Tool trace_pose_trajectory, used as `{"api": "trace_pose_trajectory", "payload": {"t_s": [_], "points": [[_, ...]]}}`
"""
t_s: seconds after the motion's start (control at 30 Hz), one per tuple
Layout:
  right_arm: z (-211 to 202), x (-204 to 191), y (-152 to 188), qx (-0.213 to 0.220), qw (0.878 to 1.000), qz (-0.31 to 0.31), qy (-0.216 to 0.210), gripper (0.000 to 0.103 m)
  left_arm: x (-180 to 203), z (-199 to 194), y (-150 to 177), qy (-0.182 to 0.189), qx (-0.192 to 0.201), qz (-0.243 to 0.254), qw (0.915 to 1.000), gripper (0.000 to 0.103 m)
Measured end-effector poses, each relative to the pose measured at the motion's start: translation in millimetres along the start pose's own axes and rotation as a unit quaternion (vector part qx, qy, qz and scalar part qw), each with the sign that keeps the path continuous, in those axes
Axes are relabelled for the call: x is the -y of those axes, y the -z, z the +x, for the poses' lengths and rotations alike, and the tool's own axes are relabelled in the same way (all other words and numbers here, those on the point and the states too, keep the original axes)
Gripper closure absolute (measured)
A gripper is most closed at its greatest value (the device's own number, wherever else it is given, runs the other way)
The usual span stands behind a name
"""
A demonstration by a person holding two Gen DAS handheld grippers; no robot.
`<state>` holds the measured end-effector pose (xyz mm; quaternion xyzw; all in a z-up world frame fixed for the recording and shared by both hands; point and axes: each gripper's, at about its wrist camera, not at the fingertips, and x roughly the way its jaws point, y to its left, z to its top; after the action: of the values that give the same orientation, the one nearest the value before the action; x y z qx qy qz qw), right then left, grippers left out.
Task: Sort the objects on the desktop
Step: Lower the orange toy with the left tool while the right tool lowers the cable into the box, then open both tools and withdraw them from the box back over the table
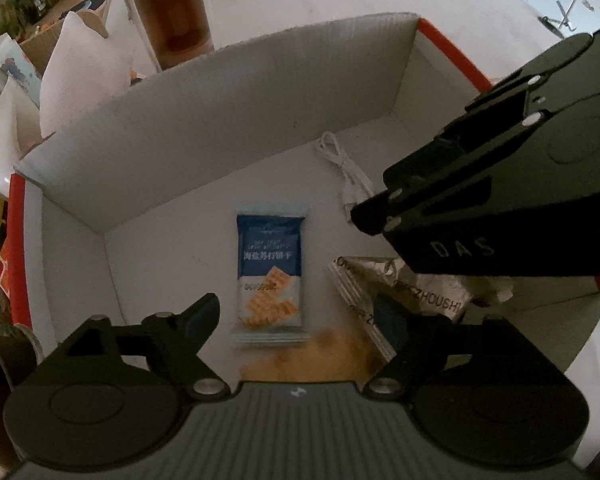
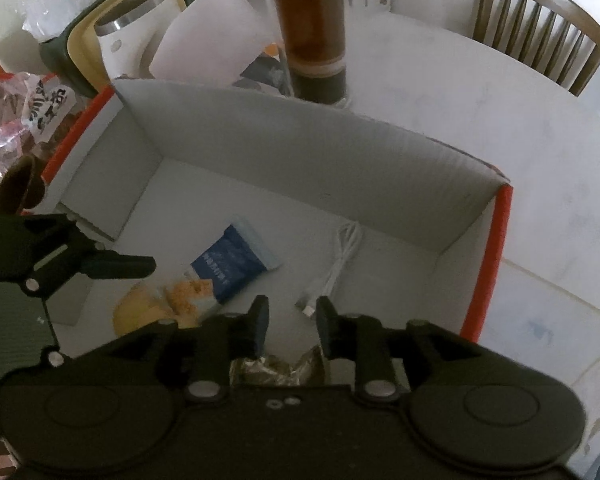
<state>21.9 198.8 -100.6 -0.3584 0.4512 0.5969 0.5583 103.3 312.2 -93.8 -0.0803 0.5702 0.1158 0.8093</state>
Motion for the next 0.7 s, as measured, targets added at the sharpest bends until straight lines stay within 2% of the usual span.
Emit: {"api": "trace_pose_trajectory", "payload": {"t_s": [0.3,0.43,0.7], "points": [[-27,0,7,0.019,1.0,0.003,-0.019,0.065,2,-23,7,0.011,0.023,-0.006,0.9997,0.019],[-41,1,11,0.027,0.999,0.004,-0.027,0.065,3,-32,6,0.013,0.03,-0.012,0.9994,0.019],[-70,1,29,0.034,0.999,-0.004,-0.04,0.064,12,-56,10,-0.004,0.036,-0.017,0.9992,0.019]]}}
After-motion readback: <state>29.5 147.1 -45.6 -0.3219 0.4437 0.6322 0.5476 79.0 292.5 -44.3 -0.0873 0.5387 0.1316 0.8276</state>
